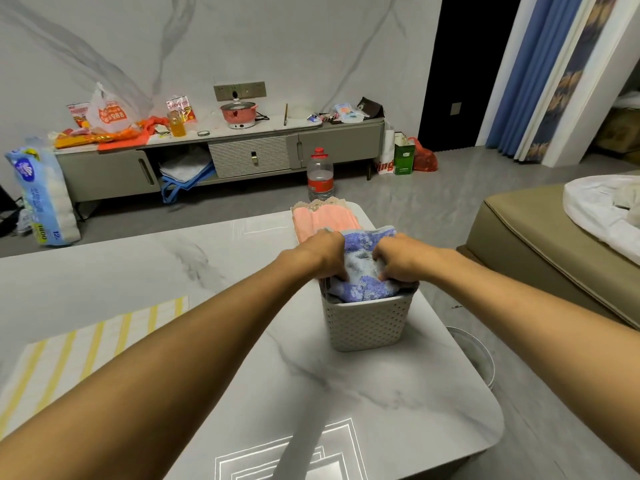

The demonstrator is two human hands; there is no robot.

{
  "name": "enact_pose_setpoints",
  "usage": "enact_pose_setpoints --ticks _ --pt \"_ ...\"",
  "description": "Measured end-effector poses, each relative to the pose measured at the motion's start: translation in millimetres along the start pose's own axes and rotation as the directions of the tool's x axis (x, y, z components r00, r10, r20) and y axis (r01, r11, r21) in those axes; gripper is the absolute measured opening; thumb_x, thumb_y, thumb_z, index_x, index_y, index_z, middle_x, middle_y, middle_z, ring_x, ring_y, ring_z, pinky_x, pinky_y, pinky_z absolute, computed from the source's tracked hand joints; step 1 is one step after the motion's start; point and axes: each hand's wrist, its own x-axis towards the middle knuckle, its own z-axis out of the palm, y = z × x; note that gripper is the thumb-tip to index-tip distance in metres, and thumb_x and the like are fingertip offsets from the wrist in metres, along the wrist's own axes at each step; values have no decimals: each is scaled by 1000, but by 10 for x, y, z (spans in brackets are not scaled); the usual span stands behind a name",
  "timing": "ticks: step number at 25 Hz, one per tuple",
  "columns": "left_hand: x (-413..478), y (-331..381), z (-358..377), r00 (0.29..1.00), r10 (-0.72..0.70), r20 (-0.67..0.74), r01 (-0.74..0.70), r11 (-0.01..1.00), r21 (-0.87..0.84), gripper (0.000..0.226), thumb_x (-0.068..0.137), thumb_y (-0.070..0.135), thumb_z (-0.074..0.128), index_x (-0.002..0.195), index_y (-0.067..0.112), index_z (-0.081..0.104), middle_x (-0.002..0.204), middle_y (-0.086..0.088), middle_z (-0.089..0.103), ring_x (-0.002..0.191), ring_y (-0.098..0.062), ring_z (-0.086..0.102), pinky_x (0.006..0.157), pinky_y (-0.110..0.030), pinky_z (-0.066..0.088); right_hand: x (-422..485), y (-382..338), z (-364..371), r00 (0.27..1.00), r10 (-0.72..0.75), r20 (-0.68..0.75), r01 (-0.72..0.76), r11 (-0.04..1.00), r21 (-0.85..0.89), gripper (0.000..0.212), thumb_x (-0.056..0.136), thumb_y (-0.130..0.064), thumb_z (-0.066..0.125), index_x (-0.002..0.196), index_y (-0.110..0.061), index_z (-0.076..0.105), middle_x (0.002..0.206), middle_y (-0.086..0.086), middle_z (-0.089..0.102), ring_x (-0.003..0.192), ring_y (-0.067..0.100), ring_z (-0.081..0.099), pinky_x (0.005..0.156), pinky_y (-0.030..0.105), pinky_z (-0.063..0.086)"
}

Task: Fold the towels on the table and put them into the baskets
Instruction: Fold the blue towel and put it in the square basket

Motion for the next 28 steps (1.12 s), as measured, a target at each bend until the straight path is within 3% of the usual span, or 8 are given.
enact_pose_setpoints --ticks 2,4,8,14,17,19,24,28 --pt "1 58 61 1000 6 9 -7 996 86 32 78 24 76 103 5 69 105 -17 65 88 -28 59 71 -29 46 -16 -61 95 1000 -22 4 22 998 -64 27 82 -11 64 109 -9 64 120 16 62 106 32 60 76 31 46" --pt "3 87 119 999 46 10 -47 980 194 35 81 22 72 112 7 66 116 -16 65 101 -31 62 78 -31 47 -30 -107 152 999 -36 4 36 993 -114 33 86 -10 61 119 -8 61 127 16 58 112 32 58 74 28 40" --pt "-11 147 293 992 123 12 -112 853 510 29 92 27 57 119 18 62 124 -8 64 115 -28 60 87 -33 44 4 -170 254 998 -50 40 59 965 -254 33 94 -12 52 126 -7 59 134 14 58 120 31 57 90 34 46" --pt "94 151 382 984 71 165 -170 668 724 32 97 38 48 126 29 58 133 0 59 128 -22 48 109 -41 25 117 -226 295 989 -111 94 145 802 -579 38 99 -31 47 134 -19 56 143 5 48 133 23 41 101 34 38" --pt "53 119 272 965 199 171 -258 599 759 39 97 40 50 134 27 55 146 -3 44 136 -24 36 109 -38 27 136 -124 247 965 -249 78 243 751 -613 38 99 -31 47 134 -21 57 144 5 42 134 23 35 108 34 31" --pt "4 100 249 943 289 162 -311 603 734 40 97 37 51 133 22 58 146 -3 43 134 -24 37 108 -35 31 113 -66 212 962 -239 132 271 779 -565 41 97 -29 53 137 -20 55 141 6 43 132 25 38 108 36 33" --pt "-22 170 282 965 162 205 -260 677 688 32 100 27 47 128 16 59 128 -5 62 117 -24 58 93 -33 44 168 -114 287 977 -102 185 186 828 -529 38 102 -35 46 139 -27 50 144 0 43 134 21 41 101 34 39" --pt "121 127 392 960 100 260 -258 669 697 36 99 28 48 134 17 54 141 -5 53 131 -24 47 110 -38 33 277 -118 332 974 -43 223 164 812 -560 38 101 -40 47 138 -34 47 148 -6 40 137 16 38 104 36 38"
